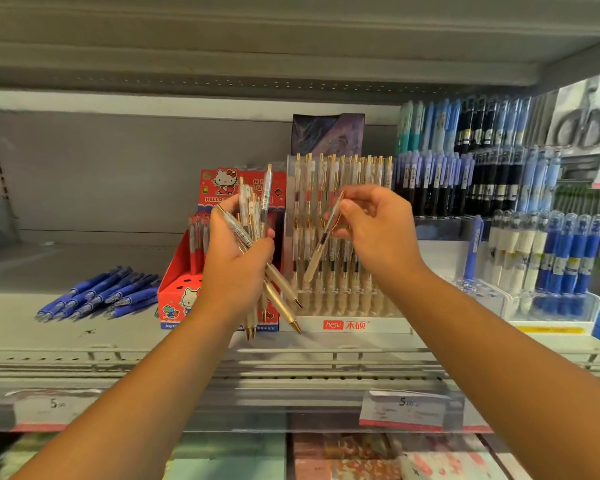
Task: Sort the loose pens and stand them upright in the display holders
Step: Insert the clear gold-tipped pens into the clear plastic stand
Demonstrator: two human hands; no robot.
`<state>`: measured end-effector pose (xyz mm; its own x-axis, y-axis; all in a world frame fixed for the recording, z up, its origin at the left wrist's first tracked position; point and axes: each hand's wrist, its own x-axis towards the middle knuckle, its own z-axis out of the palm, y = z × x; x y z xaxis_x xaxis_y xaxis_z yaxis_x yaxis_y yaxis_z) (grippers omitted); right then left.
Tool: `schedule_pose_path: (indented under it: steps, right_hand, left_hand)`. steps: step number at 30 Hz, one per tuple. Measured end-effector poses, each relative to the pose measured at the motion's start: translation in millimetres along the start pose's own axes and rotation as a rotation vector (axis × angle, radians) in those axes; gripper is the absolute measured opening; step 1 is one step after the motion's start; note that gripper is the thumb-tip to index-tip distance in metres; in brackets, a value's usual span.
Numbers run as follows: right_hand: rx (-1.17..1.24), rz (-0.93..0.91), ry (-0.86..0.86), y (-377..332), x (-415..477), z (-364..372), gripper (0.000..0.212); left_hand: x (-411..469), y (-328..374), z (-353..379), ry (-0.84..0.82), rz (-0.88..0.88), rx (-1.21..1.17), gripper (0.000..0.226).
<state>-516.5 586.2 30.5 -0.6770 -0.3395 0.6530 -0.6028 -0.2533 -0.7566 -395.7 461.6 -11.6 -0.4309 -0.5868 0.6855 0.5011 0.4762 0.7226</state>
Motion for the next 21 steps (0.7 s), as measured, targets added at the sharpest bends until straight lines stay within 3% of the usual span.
schedule_pose_path:
  steps: [9, 13, 21]
  right_hand:
    - [-0.127, -0.031, -0.113, 4.5, 1.7, 21.3, 0.015]
    - [-0.347, -0.087, -0.233, 8.6, -0.9, 30.5, 0.017]
    - [-0.519, -0.2, -0.235, 12.2, -4.9, 30.9, 0.023]
  left_hand:
    - [0.2, -2.6, 0.5, 0.023, 0.049, -0.015, 0.046]
    - [0.4, -4.8, 1.2, 0.023, 0.063, -0.013, 0.046]
    - [-1.4, -5.7, 0.8, -0.002, 0.095, 0.035, 0.044]
